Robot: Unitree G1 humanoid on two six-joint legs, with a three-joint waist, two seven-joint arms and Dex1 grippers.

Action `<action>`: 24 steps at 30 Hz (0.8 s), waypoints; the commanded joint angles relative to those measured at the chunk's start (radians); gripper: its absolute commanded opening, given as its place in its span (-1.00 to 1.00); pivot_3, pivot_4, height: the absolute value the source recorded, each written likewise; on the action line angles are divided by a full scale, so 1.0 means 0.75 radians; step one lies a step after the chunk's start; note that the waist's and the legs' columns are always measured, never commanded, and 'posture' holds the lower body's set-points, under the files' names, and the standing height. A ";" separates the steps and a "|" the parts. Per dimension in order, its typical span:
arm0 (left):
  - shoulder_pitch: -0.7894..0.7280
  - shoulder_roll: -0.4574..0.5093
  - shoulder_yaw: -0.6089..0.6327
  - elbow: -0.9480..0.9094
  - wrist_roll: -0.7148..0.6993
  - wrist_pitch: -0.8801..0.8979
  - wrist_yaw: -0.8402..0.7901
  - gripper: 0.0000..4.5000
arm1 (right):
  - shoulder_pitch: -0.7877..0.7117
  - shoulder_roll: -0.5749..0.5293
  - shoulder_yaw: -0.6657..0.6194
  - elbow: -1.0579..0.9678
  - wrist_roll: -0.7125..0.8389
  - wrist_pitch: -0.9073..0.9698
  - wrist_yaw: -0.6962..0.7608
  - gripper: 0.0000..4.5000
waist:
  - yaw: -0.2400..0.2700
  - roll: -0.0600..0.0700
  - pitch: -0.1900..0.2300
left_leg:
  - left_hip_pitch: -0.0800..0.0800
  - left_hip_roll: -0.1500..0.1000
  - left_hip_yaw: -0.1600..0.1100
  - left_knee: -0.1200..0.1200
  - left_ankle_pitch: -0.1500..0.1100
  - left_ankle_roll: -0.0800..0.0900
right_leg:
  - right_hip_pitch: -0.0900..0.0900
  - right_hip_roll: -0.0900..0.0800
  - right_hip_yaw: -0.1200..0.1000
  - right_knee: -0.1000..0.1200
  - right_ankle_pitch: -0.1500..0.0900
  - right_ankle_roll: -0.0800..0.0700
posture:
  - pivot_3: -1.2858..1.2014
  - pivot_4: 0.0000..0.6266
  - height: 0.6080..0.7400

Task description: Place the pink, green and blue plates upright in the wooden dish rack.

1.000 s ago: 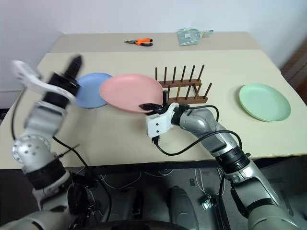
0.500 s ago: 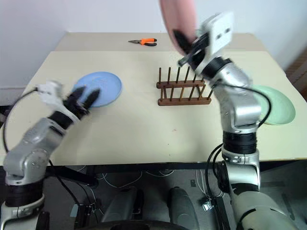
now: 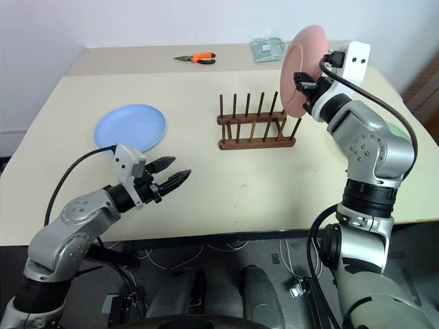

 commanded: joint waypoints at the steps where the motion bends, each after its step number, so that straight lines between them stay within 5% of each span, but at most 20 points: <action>1: 0.001 -0.005 0.027 -0.022 0.019 -0.025 -0.011 0.34 | -0.011 -0.024 -0.019 -0.050 0.030 -0.001 0.009 -1.00 | 0.000 0.000 0.000 | 0.000 0.000 0.000 0.000 0.000 0.000 | 0.000 0.000 0.000 0.000 0.000 0.000 | 0.03 -0.52 1.00; 5: -0.005 -0.016 0.016 -0.020 0.036 -0.023 -0.012 0.34 | -0.021 -0.024 0.000 -0.023 0.017 -0.005 0.011 -1.00 | 0.000 0.000 0.000 | 0.000 0.000 0.000 0.000 0.000 0.001 | 0.000 0.001 0.000 0.000 0.000 0.000 | 0.03 -0.52 1.00; 6: -0.006 -0.019 0.015 -0.021 0.041 -0.021 -0.013 0.37 | -0.026 -0.023 0.004 -0.016 0.015 -0.008 0.012 -0.62 | 0.000 0.000 0.000 | 0.000 0.000 0.000 0.000 0.000 0.001 | 0.000 0.001 0.000 0.000 0.000 0.000 | 0.03 -0.52 1.00; 9: -0.009 -0.038 0.031 -0.017 0.024 -0.002 -0.010 0.37 | -0.037 -0.031 0.034 -0.005 -0.021 -0.061 0.021 -0.09 | -0.001 0.000 0.000 | 0.000 0.000 0.000 0.001 0.000 0.001 | 0.000 0.001 0.000 0.000 0.000 0.000 | 0.03 -0.52 1.00; 11: -0.007 -0.056 0.059 -0.018 -0.024 0.024 -0.013 0.59 | -0.039 -0.044 0.061 -0.002 -0.074 -0.126 0.011 0.33 | 0.000 0.000 0.000 | 0.000 0.000 0.000 0.001 0.000 0.001 | 0.000 0.002 0.000 0.000 0.000 0.001 | 0.03 -0.52 1.00; 14: -0.011 -0.085 0.091 -0.014 -0.019 0.033 0.035 0.98 | -0.041 -0.065 0.083 0.012 -0.160 -0.258 -0.004 0.35 | 0.000 0.000 0.000 | 0.000 0.000 0.000 0.001 0.000 0.001 | 0.001 0.002 0.000 0.000 0.000 0.001 | 0.03 -0.52 1.00; 19: -0.077 -0.171 0.182 0.059 0.000 0.039 0.176 0.98 | -0.068 -0.108 0.010 0.019 -0.177 -0.470 0.027 0.35 | 0.003 -0.001 0.000 | 0.000 0.000 0.000 0.003 0.000 0.001 | 0.002 0.002 -0.001 0.000 0.000 0.001 | 0.03 -0.52 1.00; 24: -0.080 -0.058 0.045 0.023 0.076 0.003 0.015 0.98 | 0.073 -0.376 -0.018 0.071 -0.256 -0.552 0.206 0.35 | 0.013 -0.001 0.000 | 0.000 0.000 0.000 0.003 -0.001 0.003 | 0.004 0.003 -0.001 -0.002 0.000 0.002 | 0.03 -0.52 1.00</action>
